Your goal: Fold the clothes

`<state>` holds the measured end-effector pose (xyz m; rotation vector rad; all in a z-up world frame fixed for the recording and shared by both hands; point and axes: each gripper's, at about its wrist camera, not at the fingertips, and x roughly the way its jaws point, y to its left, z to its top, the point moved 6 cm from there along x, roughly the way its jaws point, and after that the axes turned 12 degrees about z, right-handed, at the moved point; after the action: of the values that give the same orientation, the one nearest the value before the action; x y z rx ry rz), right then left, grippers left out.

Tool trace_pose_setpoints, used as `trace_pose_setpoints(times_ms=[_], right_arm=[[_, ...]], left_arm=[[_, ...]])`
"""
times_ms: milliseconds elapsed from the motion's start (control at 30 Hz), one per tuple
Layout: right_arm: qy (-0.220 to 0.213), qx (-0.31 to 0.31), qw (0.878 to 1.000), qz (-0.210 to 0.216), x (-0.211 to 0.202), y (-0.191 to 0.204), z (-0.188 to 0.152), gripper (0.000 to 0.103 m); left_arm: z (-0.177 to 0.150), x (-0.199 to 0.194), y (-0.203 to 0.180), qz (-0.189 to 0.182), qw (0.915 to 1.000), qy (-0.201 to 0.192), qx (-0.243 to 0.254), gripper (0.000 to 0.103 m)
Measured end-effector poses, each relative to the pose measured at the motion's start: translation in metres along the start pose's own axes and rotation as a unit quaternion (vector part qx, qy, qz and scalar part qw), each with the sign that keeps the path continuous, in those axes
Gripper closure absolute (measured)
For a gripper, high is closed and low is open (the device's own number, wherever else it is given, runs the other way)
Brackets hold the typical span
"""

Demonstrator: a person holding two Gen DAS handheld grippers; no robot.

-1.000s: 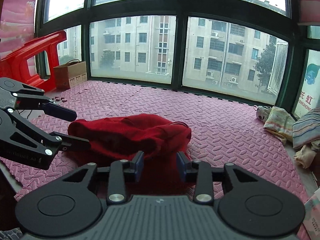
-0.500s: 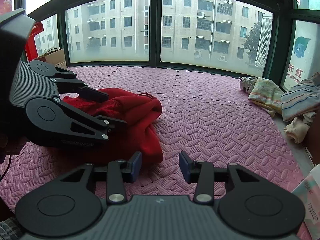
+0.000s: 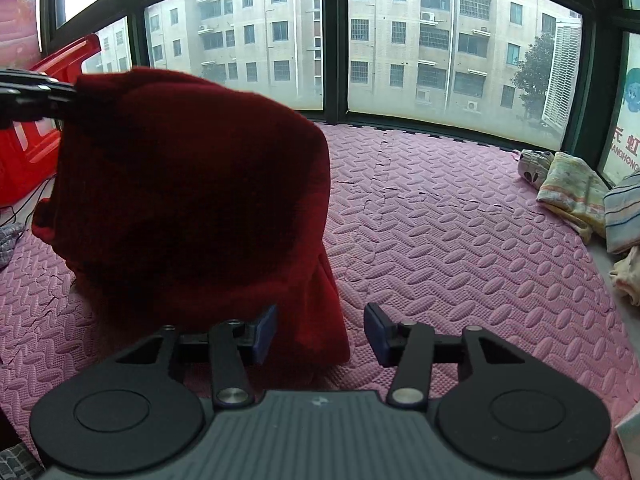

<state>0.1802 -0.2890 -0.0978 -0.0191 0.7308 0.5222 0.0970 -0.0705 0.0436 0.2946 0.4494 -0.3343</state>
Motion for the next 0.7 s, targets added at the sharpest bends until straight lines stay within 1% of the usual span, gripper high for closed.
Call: trace_pose_setpoints(times_ms=[67,167,200,233,267,300,333,367,500,567,600,633,667,700], right_arm=[[0.009,-0.002,1.000,0.007,0.012,0.000,0.001,0.055],[0.023,-0.001,1.000,0.008,0.025,-0.004,0.004,0.059],[0.026,-0.002,1.000,0.011,0.030,-0.005,0.006,0.066],[0.029,-0.003,0.999,0.014,0.035,-0.006,0.009,0.070],[0.030,-0.002,0.999,0.015,0.039,-0.008,0.013,0.075],[0.031,-0.001,0.999,0.016,0.042,-0.009,0.016,0.082],[0.032,-0.001,0.999,0.017,0.046,-0.010,0.020,0.086],[0.033,-0.001,0.999,0.016,0.049,-0.011,0.024,0.087],[0.044,-0.005,0.999,0.010,0.063,-0.013,0.035,0.088],[0.045,-0.003,0.999,0.009,0.066,-0.014,0.036,0.087],[0.046,0.002,0.999,0.009,0.068,-0.016,0.036,0.081],[0.048,0.007,0.999,0.010,0.069,-0.018,0.035,0.079],[0.048,0.011,0.999,0.014,0.069,-0.020,0.035,0.079],[0.049,0.016,0.999,0.018,0.069,-0.022,0.034,0.079]], left_arm=[[-0.001,-0.015,0.010,-0.013,0.9999,-0.011,-0.002,0.092],[-0.006,-0.035,0.022,-0.041,0.9989,-0.019,-0.014,0.092],[-0.008,-0.042,0.025,-0.053,0.9982,-0.021,-0.020,0.093],[-0.010,-0.048,0.028,-0.066,0.9971,-0.024,-0.029,0.097],[-0.013,-0.055,0.030,-0.079,0.9958,-0.027,-0.036,0.097],[-0.016,-0.062,0.032,-0.093,0.9943,-0.030,-0.044,0.097],[-0.019,-0.068,0.032,-0.103,0.9930,-0.034,-0.046,0.097],[-0.021,-0.072,0.031,-0.110,0.9922,-0.038,-0.044,0.097],[-0.032,-0.068,0.021,-0.088,0.9953,-0.024,-0.032,0.096],[-0.032,-0.059,0.011,-0.089,0.9954,-0.024,-0.028,0.093],[-0.032,-0.054,0.005,-0.090,0.9954,-0.024,-0.026,0.088],[-0.031,-0.047,-0.002,-0.090,0.9955,-0.024,-0.019,0.073],[-0.031,-0.039,-0.013,-0.088,0.9958,-0.023,-0.007,0.065],[-0.031,-0.030,-0.023,-0.081,0.9963,-0.025,0.010,0.054]])
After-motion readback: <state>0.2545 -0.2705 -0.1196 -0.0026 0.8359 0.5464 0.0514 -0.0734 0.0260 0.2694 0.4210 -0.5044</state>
